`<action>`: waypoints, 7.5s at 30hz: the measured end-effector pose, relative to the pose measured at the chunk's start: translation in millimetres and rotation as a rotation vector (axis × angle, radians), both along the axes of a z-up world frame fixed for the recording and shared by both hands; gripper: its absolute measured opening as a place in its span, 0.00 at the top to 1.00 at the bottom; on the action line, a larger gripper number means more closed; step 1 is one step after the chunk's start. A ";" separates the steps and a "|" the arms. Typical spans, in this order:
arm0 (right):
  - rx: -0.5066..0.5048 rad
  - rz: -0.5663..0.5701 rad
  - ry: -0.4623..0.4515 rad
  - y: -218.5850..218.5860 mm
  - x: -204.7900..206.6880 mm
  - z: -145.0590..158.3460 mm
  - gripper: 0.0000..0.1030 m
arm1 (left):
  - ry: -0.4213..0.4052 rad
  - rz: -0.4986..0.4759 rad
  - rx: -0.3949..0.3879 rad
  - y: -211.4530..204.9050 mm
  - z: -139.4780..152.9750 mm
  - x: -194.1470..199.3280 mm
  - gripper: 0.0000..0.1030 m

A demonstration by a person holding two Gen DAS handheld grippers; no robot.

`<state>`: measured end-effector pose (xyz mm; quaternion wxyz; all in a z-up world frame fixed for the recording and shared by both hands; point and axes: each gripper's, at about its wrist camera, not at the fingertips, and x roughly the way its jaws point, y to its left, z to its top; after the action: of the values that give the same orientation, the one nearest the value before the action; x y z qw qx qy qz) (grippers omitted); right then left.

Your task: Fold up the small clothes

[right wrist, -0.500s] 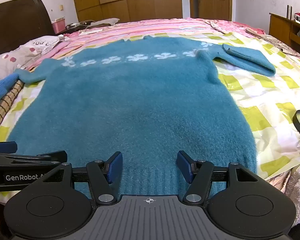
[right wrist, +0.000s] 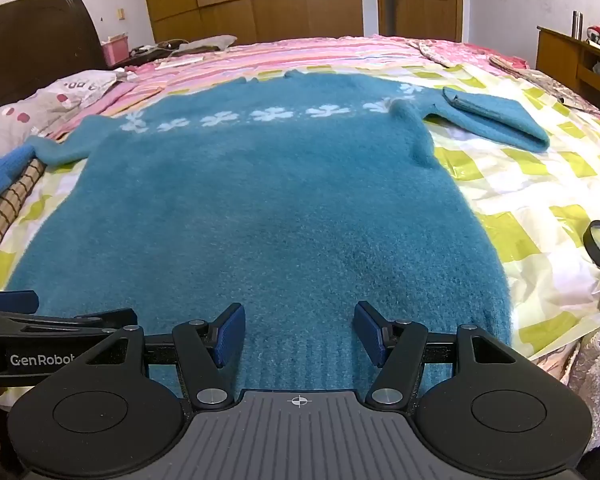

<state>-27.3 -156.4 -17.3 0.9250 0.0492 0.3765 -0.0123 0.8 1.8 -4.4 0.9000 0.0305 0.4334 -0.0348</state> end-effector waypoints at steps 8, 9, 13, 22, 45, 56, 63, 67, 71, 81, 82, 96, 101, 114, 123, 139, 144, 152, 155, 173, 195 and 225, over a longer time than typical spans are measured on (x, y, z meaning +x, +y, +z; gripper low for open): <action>-0.002 -0.001 -0.009 -4.2 -2.3 0.2 0.41 | -0.029 -0.009 0.022 -2.2 2.9 -3.2 0.00; -0.003 -0.001 -0.010 -4.9 -2.5 0.8 0.41 | -0.031 -0.009 0.023 -2.5 2.8 -3.0 0.00; -0.016 -0.003 -0.015 -1.4 -1.6 2.4 0.41 | -0.040 -0.013 0.027 -3.1 2.9 -3.1 0.00; -0.031 -0.004 -0.022 1.8 -2.9 4.0 0.41 | -0.059 -0.022 0.038 -4.8 4.1 -5.9 0.00; -0.056 -0.013 -0.055 1.8 -6.8 8.0 0.41 | -0.095 -0.042 0.067 -12.8 5.7 -10.9 0.00; -0.063 -0.017 -0.071 1.1 -8.5 8.5 0.41 | -0.113 -0.053 0.058 -14.5 9.3 -10.8 0.00; -0.042 -0.035 -0.093 -7.9 -4.8 11.1 0.41 | -0.123 -0.069 0.042 -19.3 14.3 -4.1 0.00; -0.049 -0.048 -0.119 -13.4 -2.0 14.6 0.41 | -0.133 -0.077 0.035 -24.0 17.5 1.1 0.00; -0.065 -0.057 -0.143 -16.7 0.5 17.1 0.41 | -0.140 -0.084 0.035 -29.0 19.2 5.1 0.00; -0.077 -0.071 -0.135 -22.4 7.5 14.4 0.41 | -0.131 -0.095 0.038 -36.6 17.0 12.6 0.00; -0.077 -0.071 -0.136 -22.6 7.9 14.6 0.41 | -0.132 -0.095 0.037 -36.8 17.3 13.2 0.00; -0.078 -0.086 -0.146 -32.6 19.3 24.7 0.41 | -0.157 -0.110 0.028 -46.8 27.8 24.3 0.00; -0.085 -0.092 -0.146 -36.6 25.6 27.3 0.41 | -0.157 -0.114 0.019 -50.0 29.3 30.3 0.00; -0.085 -0.111 -0.157 -55.8 48.7 29.4 0.41 | -0.155 -0.148 0.020 -68.7 31.8 53.0 0.00; -0.069 -0.139 -0.164 -79.4 71.4 30.6 0.41 | -0.157 -0.155 0.016 -87.8 35.5 82.7 0.00; -0.110 -0.194 -0.187 -127.1 107.8 31.3 0.41 | -0.147 -0.207 0.009 -131.5 28.5 123.2 0.00; -0.161 -0.210 -0.205 -147.2 127.6 34.9 0.41 | -0.149 -0.207 -0.008 -139.3 29.7 134.8 0.00; -0.258 -0.216 -0.237 -176.0 167.4 35.5 0.43 | -0.148 -0.216 -0.033 -151.9 30.5 152.0 0.00; -0.344 -0.201 -0.236 -178.9 179.7 27.8 0.43 | -0.144 -0.219 -0.041 -154.4 29.0 156.5 0.00; -0.535 -0.118 -0.191 -180.4 212.6 -12.8 0.50 | -0.086 -0.209 -0.087 -153.1 13.4 169.0 0.00; 0.089 -0.175 -0.186 -188.7 241.3 48.0 0.89 | -0.115 -0.152 -0.107 -87.4 16.3 158.7 0.00; 0.305 0.148 -0.069 76.7 322.8 30.3 0.91 | -0.206 0.102 -0.179 77.8 13.7 154.1 0.00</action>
<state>295.5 -79.7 13.0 0.9175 0.1616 0.3448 0.1149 154.9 79.7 9.3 0.9395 -0.0688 0.3347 -0.0242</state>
